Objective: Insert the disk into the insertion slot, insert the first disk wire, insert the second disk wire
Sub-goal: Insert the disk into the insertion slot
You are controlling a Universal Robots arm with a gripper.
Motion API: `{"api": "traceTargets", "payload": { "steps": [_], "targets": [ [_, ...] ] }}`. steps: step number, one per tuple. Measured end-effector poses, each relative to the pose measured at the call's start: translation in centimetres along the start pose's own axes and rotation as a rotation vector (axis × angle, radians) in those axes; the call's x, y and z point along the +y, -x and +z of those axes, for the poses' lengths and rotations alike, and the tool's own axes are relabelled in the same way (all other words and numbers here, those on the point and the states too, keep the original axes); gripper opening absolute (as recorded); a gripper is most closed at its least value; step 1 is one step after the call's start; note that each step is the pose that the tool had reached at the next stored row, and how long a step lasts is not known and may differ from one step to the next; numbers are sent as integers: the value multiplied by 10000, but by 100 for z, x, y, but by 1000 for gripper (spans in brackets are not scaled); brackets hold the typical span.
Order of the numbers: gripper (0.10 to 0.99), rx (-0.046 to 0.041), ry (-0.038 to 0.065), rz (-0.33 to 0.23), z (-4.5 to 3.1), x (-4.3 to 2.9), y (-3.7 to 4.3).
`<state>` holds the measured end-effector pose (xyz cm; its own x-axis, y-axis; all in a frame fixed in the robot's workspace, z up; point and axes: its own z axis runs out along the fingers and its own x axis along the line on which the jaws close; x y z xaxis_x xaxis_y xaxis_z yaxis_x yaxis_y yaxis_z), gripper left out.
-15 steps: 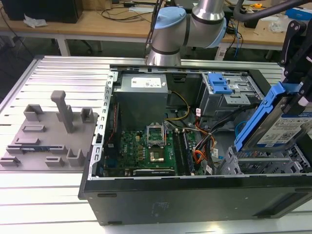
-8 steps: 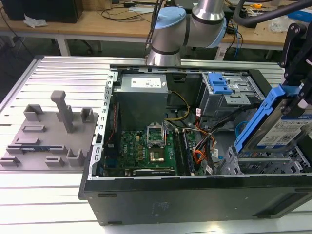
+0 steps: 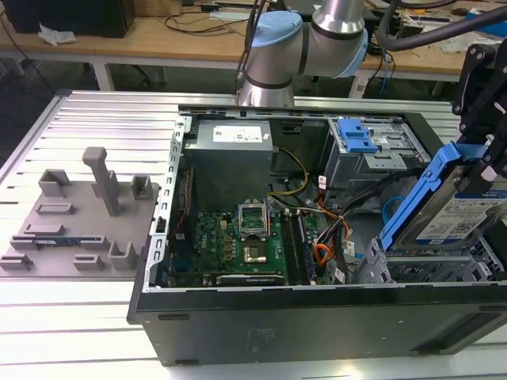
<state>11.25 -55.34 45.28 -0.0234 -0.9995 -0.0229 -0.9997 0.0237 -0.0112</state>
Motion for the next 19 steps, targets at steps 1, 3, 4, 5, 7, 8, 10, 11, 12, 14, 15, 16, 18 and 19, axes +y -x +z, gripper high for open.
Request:
{"api": "traceTargets", "payload": {
  "steps": [1, 3, 4, 5, 7, 8, 10, 11, 12, 14, 15, 16, 18, 19],
  "targets": [
    [365, 4, 0, 4, 22, 0, -1],
    [365, -2, -1, 7, 62, 1, -2],
    [365, 1, 1, 7, 79, 1, -2],
    [365, 1, 1, 8, 91, 1, -2],
    [365, -1, 2, 7, 137, 2, -3],
    [365, 1, 2, 7, 157, 2, -4],
    [365, 1, 2, 7, 194, 2, -5],
    [365, 2, 2, 7, 216, 2, -5],
    [365, 0, 2, 7, 250, 3, -6],
    [365, 1, 1, 7, 315, 4, -7],
    [376, 0, 0, 5, 335, 4, -8],
    [435, 6, 2, 6, 367, 5, -8],
    [557, 9, 1, 7, 383, 6, -9],
    [557, 8, 2, 7, 384, 6, -9]
  ]
}}
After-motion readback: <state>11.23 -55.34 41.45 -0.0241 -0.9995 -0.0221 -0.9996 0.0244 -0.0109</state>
